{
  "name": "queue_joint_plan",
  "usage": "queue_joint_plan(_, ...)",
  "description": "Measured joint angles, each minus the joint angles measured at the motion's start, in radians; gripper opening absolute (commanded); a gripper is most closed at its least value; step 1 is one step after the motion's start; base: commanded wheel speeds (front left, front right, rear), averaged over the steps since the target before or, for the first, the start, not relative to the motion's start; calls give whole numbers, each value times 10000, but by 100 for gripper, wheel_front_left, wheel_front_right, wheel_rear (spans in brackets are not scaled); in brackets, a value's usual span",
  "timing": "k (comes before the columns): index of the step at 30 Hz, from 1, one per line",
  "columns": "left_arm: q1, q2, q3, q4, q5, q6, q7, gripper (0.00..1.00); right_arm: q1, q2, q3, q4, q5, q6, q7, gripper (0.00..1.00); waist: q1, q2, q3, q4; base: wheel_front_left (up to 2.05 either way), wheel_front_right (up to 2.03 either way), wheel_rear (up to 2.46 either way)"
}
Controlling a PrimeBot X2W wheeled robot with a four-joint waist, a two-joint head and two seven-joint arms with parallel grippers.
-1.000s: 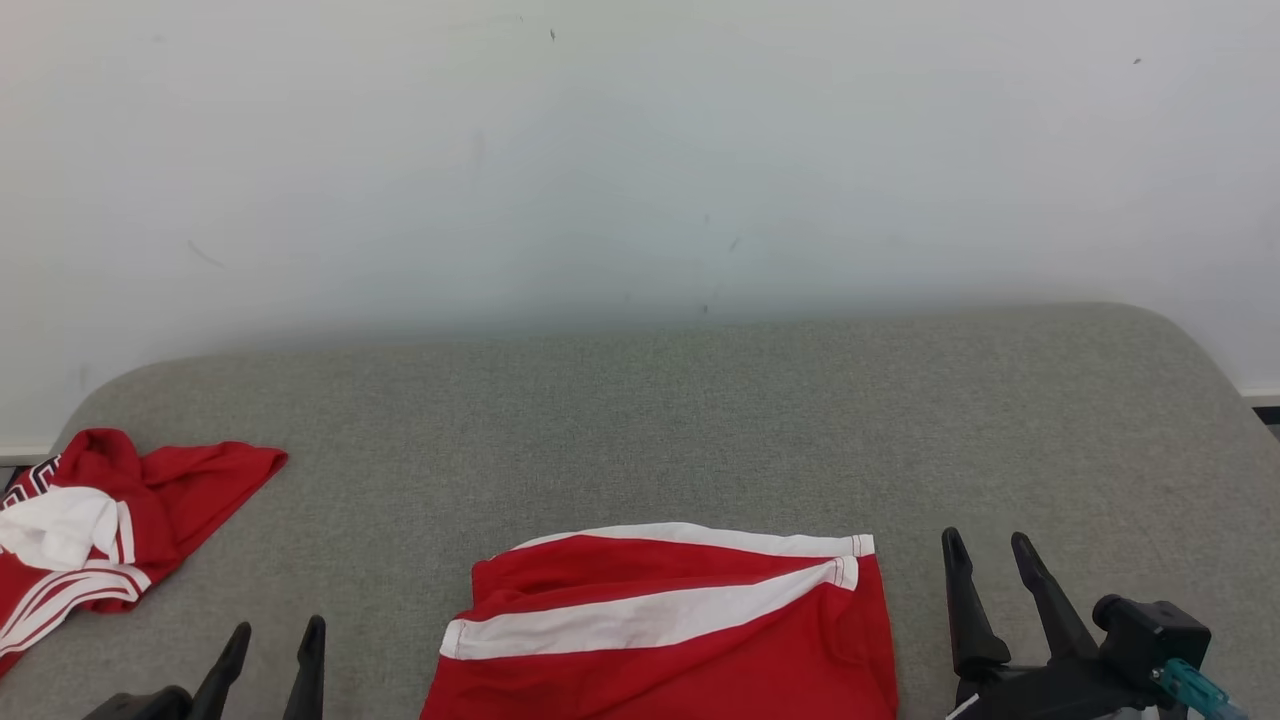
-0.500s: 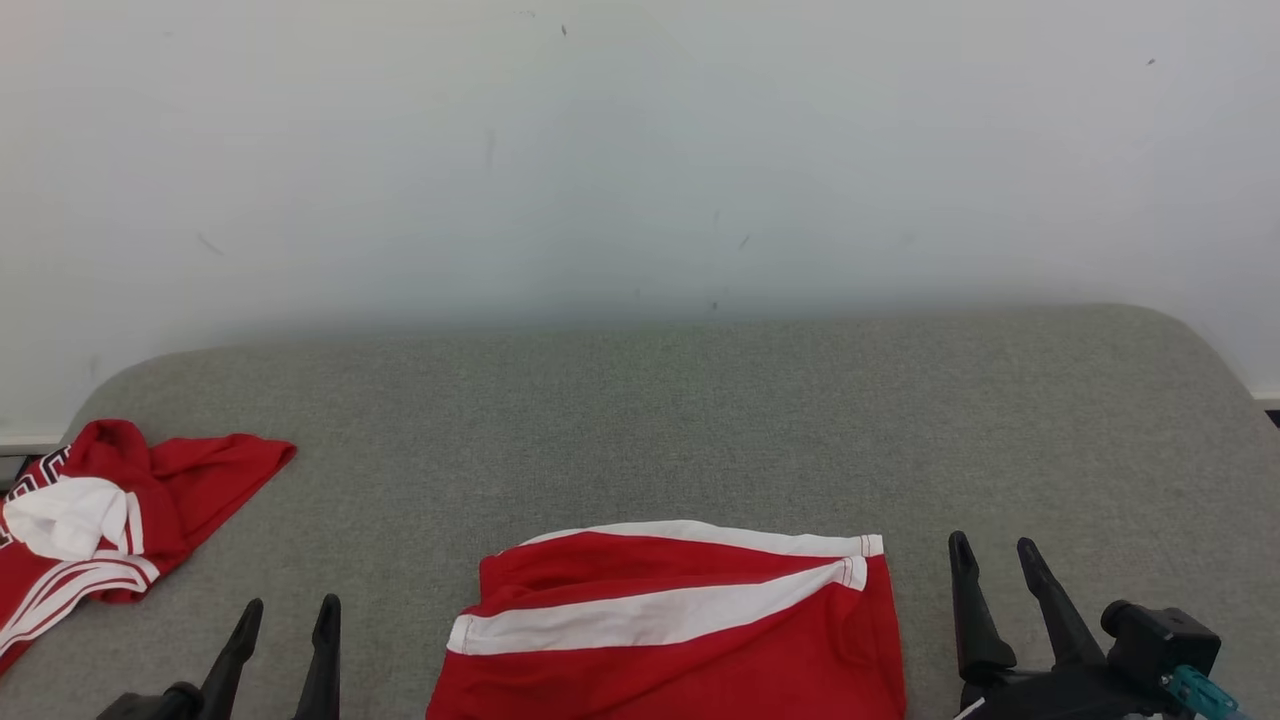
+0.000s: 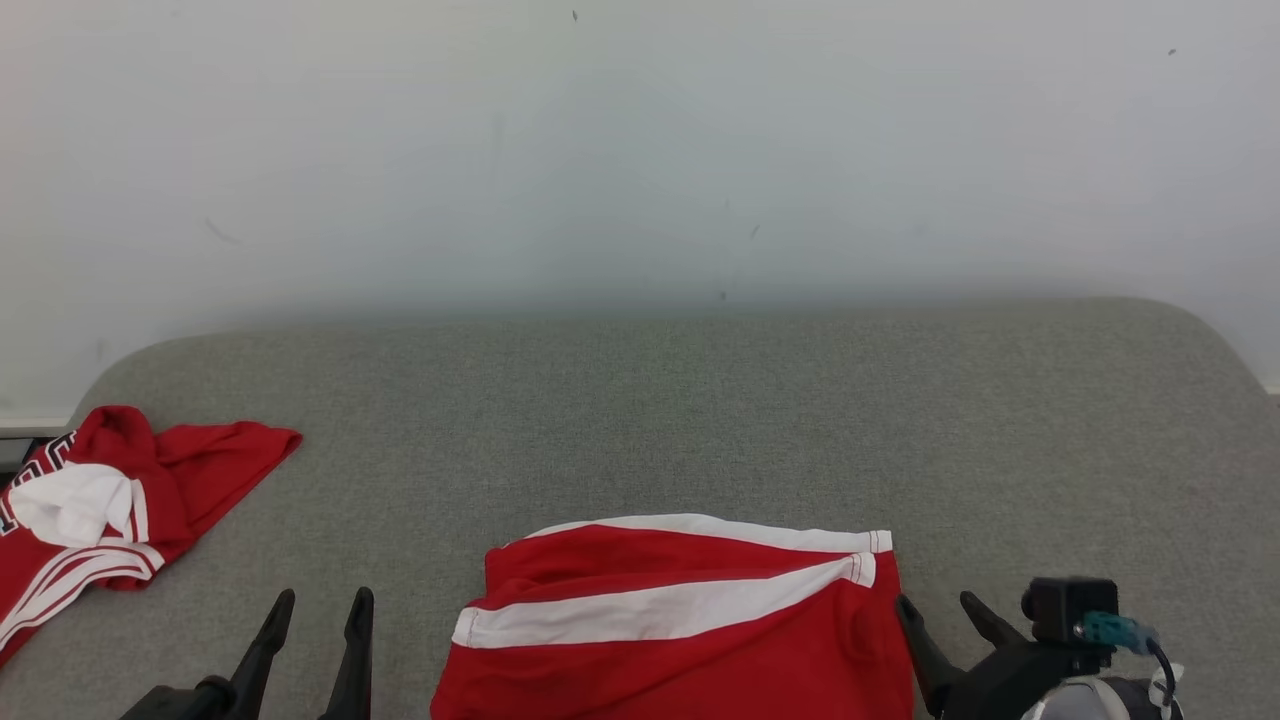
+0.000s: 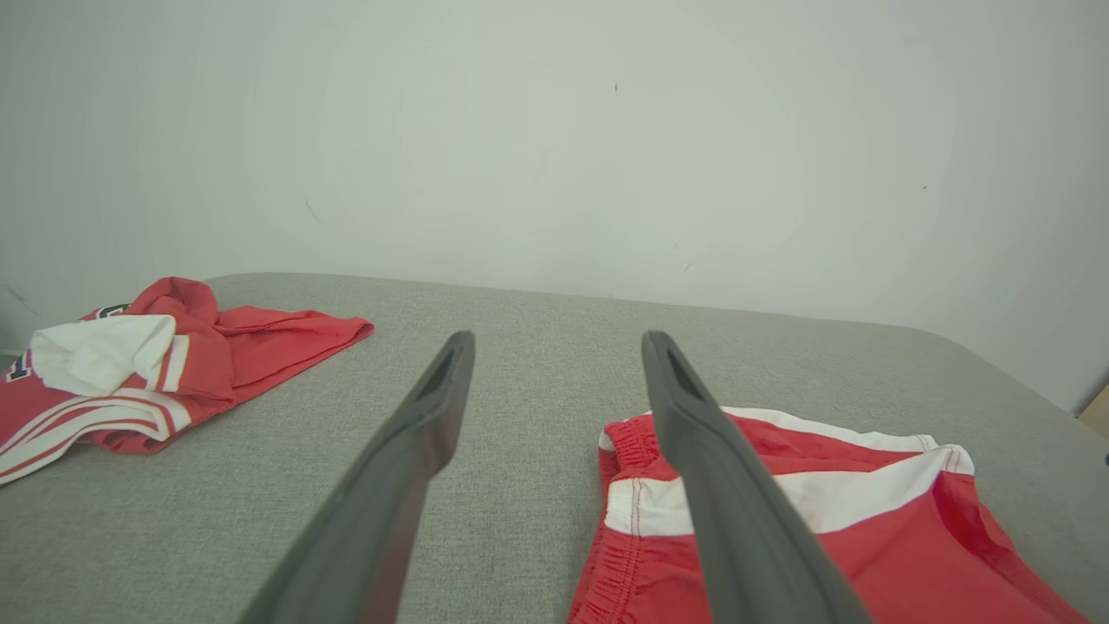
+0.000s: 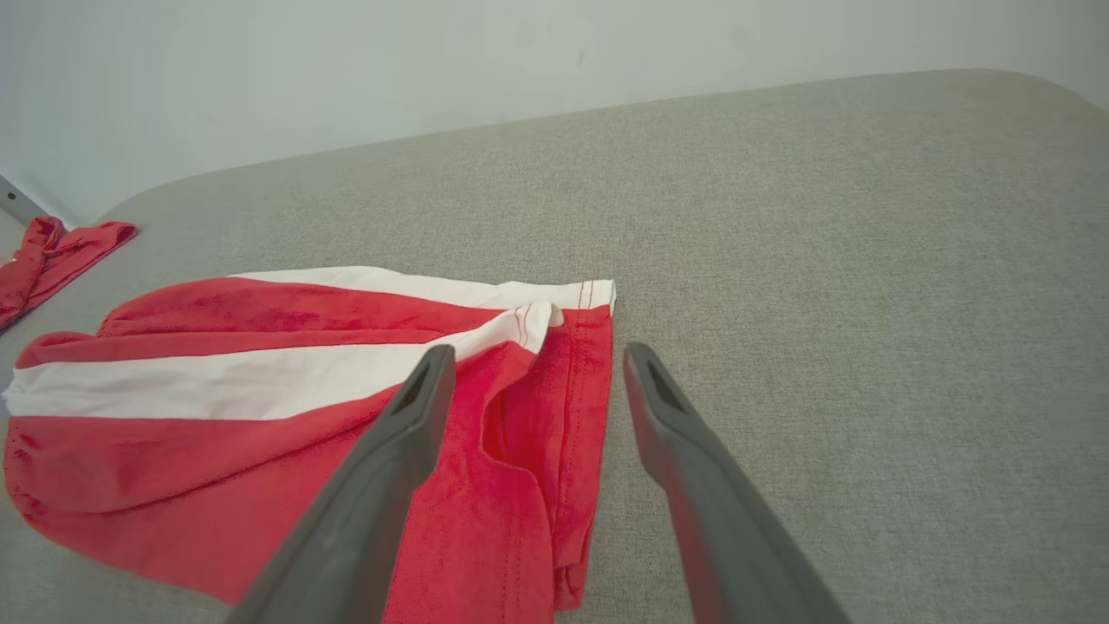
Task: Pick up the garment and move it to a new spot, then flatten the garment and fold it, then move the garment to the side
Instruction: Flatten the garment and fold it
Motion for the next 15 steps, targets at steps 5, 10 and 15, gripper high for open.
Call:
queue_joint_plan(5, -2, -136, 44, -142, 136, 0, 194, 100, -991, 13, 284, 721, -4, -81, 1388, 100, 0, 0, 117, 70, 0, 0, 0)
queue_joint_plan(10, -63, -224, -42, -326, 257, 0, 412, 100, -1758, 146, 476, 1536, -123, -121, 2382, 100, 1, 1, 232, 191, 0, 0, 0)
queue_joint_plan(15, -106, -270, -59, -384, 318, 0, 583, 100, -2211, 401, 673, 2382, -305, -163, 3179, 100, 0, 0, 322, 350, 0, 0, 0)
